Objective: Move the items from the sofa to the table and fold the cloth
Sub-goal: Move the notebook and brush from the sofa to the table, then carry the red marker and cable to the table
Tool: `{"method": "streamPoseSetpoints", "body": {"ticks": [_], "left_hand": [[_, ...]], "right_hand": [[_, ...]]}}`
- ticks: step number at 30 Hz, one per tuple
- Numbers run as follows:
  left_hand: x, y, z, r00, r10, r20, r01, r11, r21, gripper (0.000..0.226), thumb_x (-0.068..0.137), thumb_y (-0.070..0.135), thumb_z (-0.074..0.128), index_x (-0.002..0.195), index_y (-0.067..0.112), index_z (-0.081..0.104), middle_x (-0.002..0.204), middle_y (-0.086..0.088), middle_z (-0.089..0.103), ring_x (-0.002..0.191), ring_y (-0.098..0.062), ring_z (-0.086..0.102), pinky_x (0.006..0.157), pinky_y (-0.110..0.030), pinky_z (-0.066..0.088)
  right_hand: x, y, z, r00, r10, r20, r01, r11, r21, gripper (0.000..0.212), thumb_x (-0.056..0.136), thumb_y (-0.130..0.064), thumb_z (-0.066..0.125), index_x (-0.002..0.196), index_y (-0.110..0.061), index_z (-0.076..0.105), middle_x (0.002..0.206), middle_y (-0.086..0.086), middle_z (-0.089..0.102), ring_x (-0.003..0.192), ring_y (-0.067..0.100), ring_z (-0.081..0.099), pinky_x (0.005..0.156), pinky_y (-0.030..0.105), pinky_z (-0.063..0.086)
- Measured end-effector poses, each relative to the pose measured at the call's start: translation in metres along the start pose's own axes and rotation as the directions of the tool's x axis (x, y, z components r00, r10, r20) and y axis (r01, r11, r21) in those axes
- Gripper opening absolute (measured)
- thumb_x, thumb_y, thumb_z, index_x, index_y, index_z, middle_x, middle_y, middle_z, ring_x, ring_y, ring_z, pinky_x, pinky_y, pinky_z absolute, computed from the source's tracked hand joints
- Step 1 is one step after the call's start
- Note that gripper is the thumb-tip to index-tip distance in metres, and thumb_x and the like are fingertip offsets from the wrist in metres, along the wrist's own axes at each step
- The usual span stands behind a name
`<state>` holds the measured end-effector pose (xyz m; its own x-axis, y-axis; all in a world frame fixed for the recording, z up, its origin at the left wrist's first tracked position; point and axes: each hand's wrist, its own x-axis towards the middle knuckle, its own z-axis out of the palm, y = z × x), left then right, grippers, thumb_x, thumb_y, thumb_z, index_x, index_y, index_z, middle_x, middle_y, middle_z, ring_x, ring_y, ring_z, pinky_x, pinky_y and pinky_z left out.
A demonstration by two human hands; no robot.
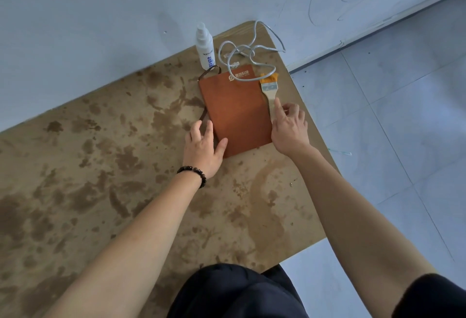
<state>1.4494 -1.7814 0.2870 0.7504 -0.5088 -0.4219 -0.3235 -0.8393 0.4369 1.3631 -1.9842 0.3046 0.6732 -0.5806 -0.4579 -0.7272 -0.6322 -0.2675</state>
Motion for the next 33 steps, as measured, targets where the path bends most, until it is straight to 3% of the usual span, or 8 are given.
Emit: {"method": "streamPoseSetpoints", "body": {"ticks": [4, 11, 14, 17, 21, 25, 29, 33], "left_hand": [[-0.036, 0.003, -0.035, 0.992, 0.025, -0.122, -0.045, 0.985, -0.168, 0.052, 0.101, 0.041, 0.037, 0.145, 0.013, 0.038, 0.141, -0.008, 0.046, 0.128, -0.024, 0.043, 0.105, -0.037, 0.038], [-0.154, -0.024, -0.092, 0.951, 0.01, -0.308, -0.13, 0.919, -0.372, 0.062, 0.096, 0.057, 0.036, 0.148, 0.021, 0.031, 0.145, 0.002, 0.045, 0.131, -0.011, 0.043, 0.104, -0.039, 0.044], [-0.212, -0.033, -0.105, 0.918, -0.081, -0.389, -0.114, 0.885, -0.452, 0.067, 0.092, 0.062, 0.036, 0.148, 0.025, 0.029, 0.138, 0.008, 0.049, 0.122, -0.004, 0.049, 0.096, -0.034, 0.049], [-0.273, -0.032, -0.111, 0.848, -0.232, -0.476, -0.084, 0.829, -0.553, 0.059, 0.095, 0.053, 0.043, 0.146, 0.024, 0.033, 0.13, 0.011, 0.053, 0.112, 0.005, 0.052, 0.088, -0.019, 0.049], [-0.352, -0.013, -0.097, 0.692, -0.478, -0.541, -0.034, 0.727, -0.686, 0.056, 0.093, 0.039, 0.048, 0.145, 0.022, 0.036, 0.126, 0.013, 0.054, 0.112, 0.01, 0.049, 0.079, -0.002, 0.041], [-0.421, 0.017, -0.055, 0.499, -0.676, -0.542, 0.001, 0.626, -0.78, 0.054, 0.09, 0.041, 0.049, 0.141, 0.025, 0.041, 0.122, 0.017, 0.055, 0.109, 0.01, 0.051, 0.078, -0.012, 0.042], [-0.484, 0.039, 0.006, 0.314, -0.811, -0.493, 0.111, 0.547, -0.83, 0.052, 0.085, 0.042, 0.05, 0.134, 0.025, 0.046, 0.12, 0.015, 0.057, 0.107, 0.005, 0.054, 0.086, -0.023, 0.047], [-0.569, 0.061, 0.057, 0.068, -0.898, -0.435, 0.155, 0.44, -0.885, 0.052, 0.085, 0.041, 0.051, 0.134, 0.026, 0.045, 0.12, 0.017, 0.056, 0.107, 0.006, 0.054, 0.084, -0.018, 0.045]], "right_hand": [[-0.037, -0.015, -0.02, 1.0, 0.0, 0.019, -0.003, 0.989, 0.145, 0.053, 0.104, -0.034, 0.034, 0.154, -0.019, 0.023, 0.152, 0.014, 0.034, 0.137, 0.035, 0.031, 0.111, 0.046, 0.028], [-0.153, -0.059, -0.059, 0.953, -0.116, -0.279, 0.226, 0.886, 0.404, 0.041, 0.105, -0.042, 0.034, 0.136, -0.026, 0.056, 0.134, -0.006, 0.054, 0.127, 0.012, 0.047, 0.106, 0.03, 0.037], [-0.205, -0.064, -0.067, 0.913, -0.152, -0.379, 0.339, 0.8, 0.495, 0.034, 0.104, -0.04, 0.039, 0.126, -0.03, 0.063, 0.123, -0.014, 0.06, 0.117, 0.002, 0.053, 0.102, 0.03, 0.044], [-0.244, -0.058, -0.075, 0.897, -0.264, -0.355, 0.425, 0.737, 0.526, 0.037, 0.098, -0.044, 0.046, 0.129, -0.03, 0.058, 0.122, -0.015, 0.059, 0.113, 0.0, 0.056, 0.096, 0.03, 0.049], [-0.272, -0.044, -0.088, 0.825, -0.487, -0.285, 0.56, 0.646, 0.519, 0.05, 0.091, -0.043, 0.052, 0.138, -0.026, 0.049, 0.124, -0.013, 0.059, 0.118, 0.001, 0.053, 0.092, 0.025, 0.048], [-0.288, -0.025, -0.086, 0.728, -0.652, -0.212, 0.65, 0.558, 0.517, 0.05, 0.09, -0.043, 0.054, 0.137, -0.027, 0.047, 0.122, -0.012, 0.06, 0.116, 0.004, 0.055, 0.089, 0.025, 0.048], [-0.303, -0.006, -0.047, 0.63, -0.775, -0.036, 0.672, 0.522, 0.526, 0.05, 0.093, -0.049, 0.055, 0.137, -0.026, 0.048, 0.124, -0.016, 0.057, 0.117, 0.006, 0.055, 0.092, 0.033, 0.05], [-0.353, -0.01, 0.0, 0.457, -0.873, 0.171, 0.729, 0.478, 0.491, 0.046, 0.094, -0.033, 0.059, 0.136, -0.02, 0.048, 0.122, -0.009, 0.055, 0.116, 0.007, 0.053, 0.095, 0.042, 0.051]]}}
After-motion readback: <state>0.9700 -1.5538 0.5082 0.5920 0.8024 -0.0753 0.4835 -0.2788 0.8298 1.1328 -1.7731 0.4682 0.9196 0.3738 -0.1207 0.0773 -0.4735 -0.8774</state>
